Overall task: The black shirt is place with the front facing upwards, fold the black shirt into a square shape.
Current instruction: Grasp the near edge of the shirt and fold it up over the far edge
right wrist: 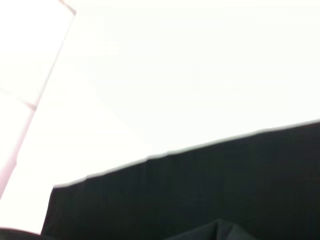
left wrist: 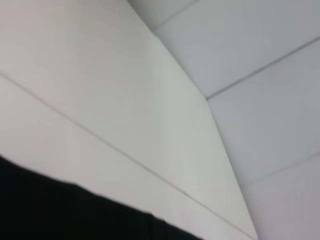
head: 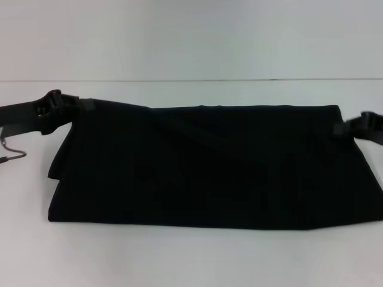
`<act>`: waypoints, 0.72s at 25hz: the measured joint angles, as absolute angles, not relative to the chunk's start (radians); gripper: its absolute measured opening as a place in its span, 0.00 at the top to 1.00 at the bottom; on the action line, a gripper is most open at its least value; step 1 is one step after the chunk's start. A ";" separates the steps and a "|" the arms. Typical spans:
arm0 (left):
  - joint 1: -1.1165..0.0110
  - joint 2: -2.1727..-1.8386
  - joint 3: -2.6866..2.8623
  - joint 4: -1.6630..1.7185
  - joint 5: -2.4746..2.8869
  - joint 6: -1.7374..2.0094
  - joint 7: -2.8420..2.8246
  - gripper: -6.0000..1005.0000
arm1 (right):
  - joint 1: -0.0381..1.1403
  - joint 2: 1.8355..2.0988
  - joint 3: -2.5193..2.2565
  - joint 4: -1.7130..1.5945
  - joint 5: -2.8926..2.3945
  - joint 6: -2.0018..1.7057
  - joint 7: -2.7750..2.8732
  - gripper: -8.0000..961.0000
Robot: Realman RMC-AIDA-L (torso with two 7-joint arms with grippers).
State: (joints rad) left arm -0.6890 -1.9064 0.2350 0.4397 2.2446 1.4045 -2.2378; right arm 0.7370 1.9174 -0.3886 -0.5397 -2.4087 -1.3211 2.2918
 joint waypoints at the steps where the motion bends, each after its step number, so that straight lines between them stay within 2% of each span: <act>1: -0.691 -1.915 0.235 0.439 2.235 1.382 -2.225 0.96 | 0.740 1.923 -0.389 -0.536 -2.393 -1.292 2.283 0.95; 7: -0.704 -1.966 0.235 0.439 2.168 1.221 -2.155 0.94 | 0.746 1.949 -0.389 -0.532 -2.263 -1.162 2.231 0.94; 10: -0.712 -1.981 0.235 0.439 2.154 1.171 -2.131 0.93 | 0.751 1.959 -0.389 -0.531 -2.228 -1.109 2.208 0.94; 18: -0.741 -2.021 0.236 0.437 2.145 1.020 -2.096 0.90 | 0.781 2.006 -0.396 -0.500 -2.200 -0.925 2.136 0.93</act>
